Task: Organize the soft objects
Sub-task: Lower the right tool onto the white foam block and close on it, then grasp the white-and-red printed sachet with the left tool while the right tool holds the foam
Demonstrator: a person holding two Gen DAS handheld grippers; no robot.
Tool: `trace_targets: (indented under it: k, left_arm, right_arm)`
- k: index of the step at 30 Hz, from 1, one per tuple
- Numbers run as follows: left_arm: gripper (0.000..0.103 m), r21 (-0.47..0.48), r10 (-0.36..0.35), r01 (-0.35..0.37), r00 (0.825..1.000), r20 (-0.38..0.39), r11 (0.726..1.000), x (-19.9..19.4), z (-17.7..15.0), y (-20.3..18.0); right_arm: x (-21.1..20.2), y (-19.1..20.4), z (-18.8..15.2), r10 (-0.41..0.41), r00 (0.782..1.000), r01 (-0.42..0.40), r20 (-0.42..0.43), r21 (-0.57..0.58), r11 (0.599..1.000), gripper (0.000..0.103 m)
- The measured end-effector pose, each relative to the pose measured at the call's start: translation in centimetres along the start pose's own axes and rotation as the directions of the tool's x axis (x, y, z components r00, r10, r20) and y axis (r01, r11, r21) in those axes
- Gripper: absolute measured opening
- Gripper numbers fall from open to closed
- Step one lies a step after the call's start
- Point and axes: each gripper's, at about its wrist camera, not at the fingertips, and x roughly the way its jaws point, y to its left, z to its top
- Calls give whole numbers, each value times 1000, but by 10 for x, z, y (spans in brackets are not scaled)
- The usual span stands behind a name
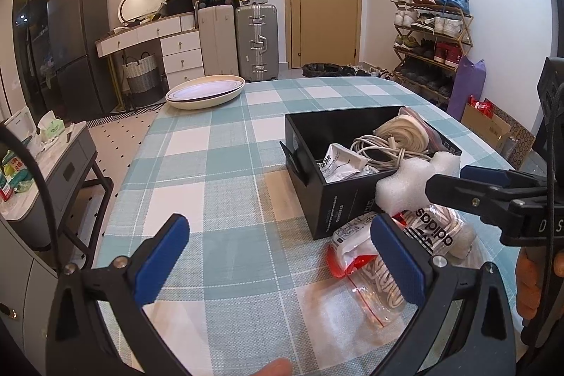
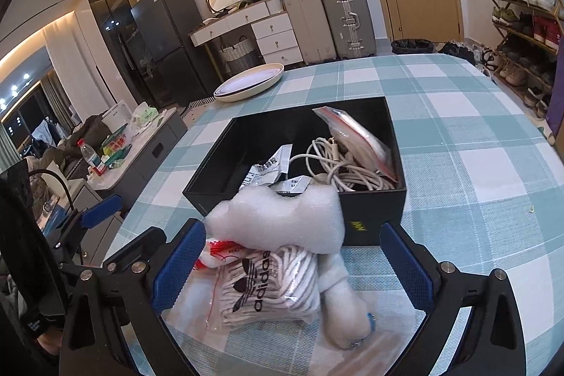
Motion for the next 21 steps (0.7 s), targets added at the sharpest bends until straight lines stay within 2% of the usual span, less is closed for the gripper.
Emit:
trace_targets:
  k: [7,10,14,21]
  left_arm:
    - [103,1,4,-4,1000,-8,1000,2,-1,2]
    - [103,2,3,-3,1000,-9,1000,3,-1,2]
    - [103,3,3,-3,1000,-9,1000,3,-1,2]
    - [103,5,-9,9,1000,-17,1000,6,-2,0]
  right_arm:
    - [10,-2,2,13,1000,-12,-21,67,998,97]
    - [15,-5,3,4,999,-1,-40,98,995,83]
    - [15,-8,3,31,999,-27,-34,112,993,75]
    - [5,-17,0,46,999,-45,-8,107,993,72]
